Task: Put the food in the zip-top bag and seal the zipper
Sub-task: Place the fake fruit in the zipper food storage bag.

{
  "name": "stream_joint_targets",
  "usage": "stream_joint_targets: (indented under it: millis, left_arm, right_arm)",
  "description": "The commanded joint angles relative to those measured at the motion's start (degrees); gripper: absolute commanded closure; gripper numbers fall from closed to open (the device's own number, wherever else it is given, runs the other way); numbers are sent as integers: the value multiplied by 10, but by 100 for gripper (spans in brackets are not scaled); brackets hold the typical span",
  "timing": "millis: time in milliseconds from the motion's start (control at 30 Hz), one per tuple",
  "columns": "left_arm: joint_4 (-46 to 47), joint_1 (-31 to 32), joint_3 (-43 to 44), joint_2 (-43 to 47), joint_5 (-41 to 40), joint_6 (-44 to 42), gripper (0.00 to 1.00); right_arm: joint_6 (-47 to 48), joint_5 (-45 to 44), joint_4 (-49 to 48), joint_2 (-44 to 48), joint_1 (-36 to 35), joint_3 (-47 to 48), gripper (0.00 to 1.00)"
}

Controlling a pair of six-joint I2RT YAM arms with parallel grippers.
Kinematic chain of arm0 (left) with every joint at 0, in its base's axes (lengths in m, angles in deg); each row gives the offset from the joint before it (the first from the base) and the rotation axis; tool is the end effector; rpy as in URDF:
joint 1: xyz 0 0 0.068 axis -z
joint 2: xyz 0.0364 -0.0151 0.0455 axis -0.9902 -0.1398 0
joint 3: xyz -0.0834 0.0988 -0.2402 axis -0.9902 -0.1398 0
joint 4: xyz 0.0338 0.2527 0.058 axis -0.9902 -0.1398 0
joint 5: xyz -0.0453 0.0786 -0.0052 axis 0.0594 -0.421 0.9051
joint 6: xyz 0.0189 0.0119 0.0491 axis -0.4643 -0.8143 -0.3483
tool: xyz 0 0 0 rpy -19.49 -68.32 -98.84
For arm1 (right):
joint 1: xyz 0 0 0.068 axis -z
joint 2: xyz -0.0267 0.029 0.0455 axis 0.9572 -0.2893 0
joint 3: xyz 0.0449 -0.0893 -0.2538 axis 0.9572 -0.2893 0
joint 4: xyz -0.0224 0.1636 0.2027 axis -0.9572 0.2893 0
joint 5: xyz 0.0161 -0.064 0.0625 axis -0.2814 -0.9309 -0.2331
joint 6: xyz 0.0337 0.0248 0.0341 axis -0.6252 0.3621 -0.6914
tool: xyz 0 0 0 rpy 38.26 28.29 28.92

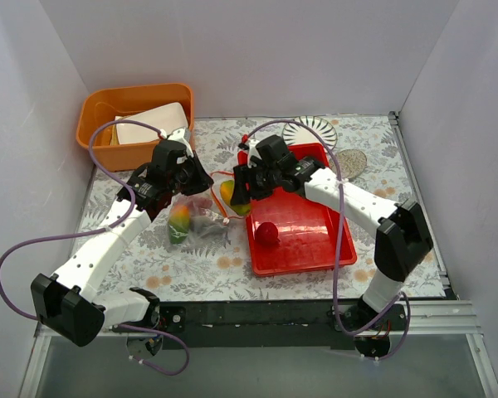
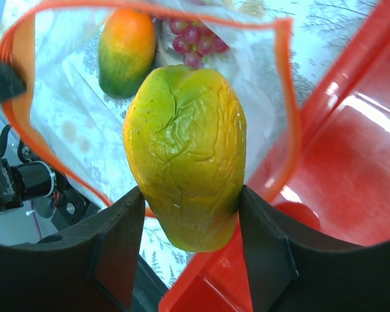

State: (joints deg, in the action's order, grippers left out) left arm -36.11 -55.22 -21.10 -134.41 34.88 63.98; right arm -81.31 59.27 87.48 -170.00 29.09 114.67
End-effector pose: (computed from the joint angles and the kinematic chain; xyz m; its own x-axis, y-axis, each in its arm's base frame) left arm 0.2324 -0.1170 0.3432 -0.5949 -0.7622 -0.2553 -0.3648 0.5391 -0.7592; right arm 0.2691 0.2732 0.2991 -0.7215 -0.2054 -0.6612 -0.5900 0.6822 0.4319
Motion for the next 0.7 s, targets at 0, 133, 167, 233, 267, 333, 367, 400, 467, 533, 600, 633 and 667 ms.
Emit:
stream_joint_targets:
  millis: [0, 133, 167, 233, 267, 333, 367, 400, 467, 533, 600, 633, 667]
  left_arm:
    - [9, 1, -3, 15, 21, 6, 100]
    - [9, 2, -9, 25, 18, 12, 100]
    - [9, 2, -10, 26, 17, 14, 100]
    - [8, 2, -10, 27, 15, 15, 100]
    - [7, 2, -7, 27, 14, 15, 100]
    - [4, 2, -4, 26, 12, 15, 100]
    - [3, 2, -3, 26, 8, 14, 100]
    - [2, 2, -3, 26, 8, 15, 100]
    - [3, 2, -3, 26, 8, 14, 100]
    - [5, 1, -3, 25, 8, 14, 100]
    - [5, 1, -2, 20, 8, 14, 100]
    - [6, 2, -1, 19, 8, 14, 100]
    - [6, 2, 0, 18, 8, 14, 100]
  right_arm:
    - [4, 45, -20, -42, -12, 69, 72]
    - [7, 65, -12, -95, -15, 122, 69]
    - [6, 75, -17, -100, -17, 127, 57]
    - [1, 83, -15, -114, -17, 146, 36]
    - [1, 80, -15, -112, -18, 148, 28]
    - [6, 60, -13, -94, -19, 135, 21]
    - [10, 28, -13, -83, -18, 125, 13]
    - [18, 13, -14, -73, -16, 107, 11]
    - [22, -30, -14, -37, -12, 87, 6]
    - [25, -50, -14, -2, 1, 60, 5]
    - [23, -93, -13, 22, 21, 41, 5]
    - [22, -106, -12, 42, 30, 20, 4]
    - [20, -127, -6, 51, 42, 8, 3]
